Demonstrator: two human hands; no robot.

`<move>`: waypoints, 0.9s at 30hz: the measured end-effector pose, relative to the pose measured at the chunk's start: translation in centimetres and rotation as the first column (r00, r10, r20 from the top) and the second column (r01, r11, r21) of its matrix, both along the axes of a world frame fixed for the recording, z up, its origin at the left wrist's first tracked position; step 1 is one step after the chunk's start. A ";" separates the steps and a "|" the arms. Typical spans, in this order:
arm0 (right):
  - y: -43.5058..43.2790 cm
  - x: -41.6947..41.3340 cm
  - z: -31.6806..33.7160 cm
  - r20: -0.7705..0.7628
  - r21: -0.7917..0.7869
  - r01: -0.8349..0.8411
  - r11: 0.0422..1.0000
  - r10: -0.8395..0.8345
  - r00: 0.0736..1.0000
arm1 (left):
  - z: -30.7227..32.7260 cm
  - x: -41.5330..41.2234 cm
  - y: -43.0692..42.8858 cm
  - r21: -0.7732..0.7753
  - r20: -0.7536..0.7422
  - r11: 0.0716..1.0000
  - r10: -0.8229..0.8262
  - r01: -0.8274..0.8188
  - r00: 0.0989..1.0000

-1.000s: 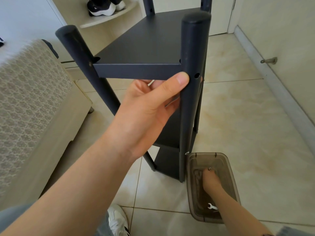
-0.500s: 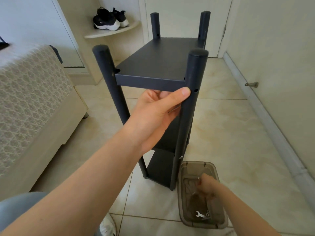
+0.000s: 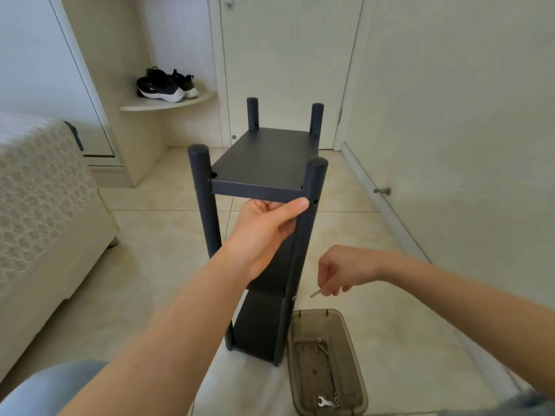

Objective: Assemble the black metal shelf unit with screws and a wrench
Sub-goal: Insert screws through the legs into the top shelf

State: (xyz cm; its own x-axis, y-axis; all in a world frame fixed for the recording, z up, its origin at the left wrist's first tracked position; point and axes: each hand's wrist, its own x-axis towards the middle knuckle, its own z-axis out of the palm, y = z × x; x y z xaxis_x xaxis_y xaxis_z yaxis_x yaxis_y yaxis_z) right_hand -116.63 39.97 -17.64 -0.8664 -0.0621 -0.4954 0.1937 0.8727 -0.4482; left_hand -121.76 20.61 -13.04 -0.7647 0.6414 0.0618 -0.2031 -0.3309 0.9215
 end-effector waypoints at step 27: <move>-3.7 6.9 9.0 -0.784 -0.428 0.076 0.901 -0.411 0.466 | -0.2 -0.7 -0.1 -0.061 0.006 0.996 0.068 -0.068 0.998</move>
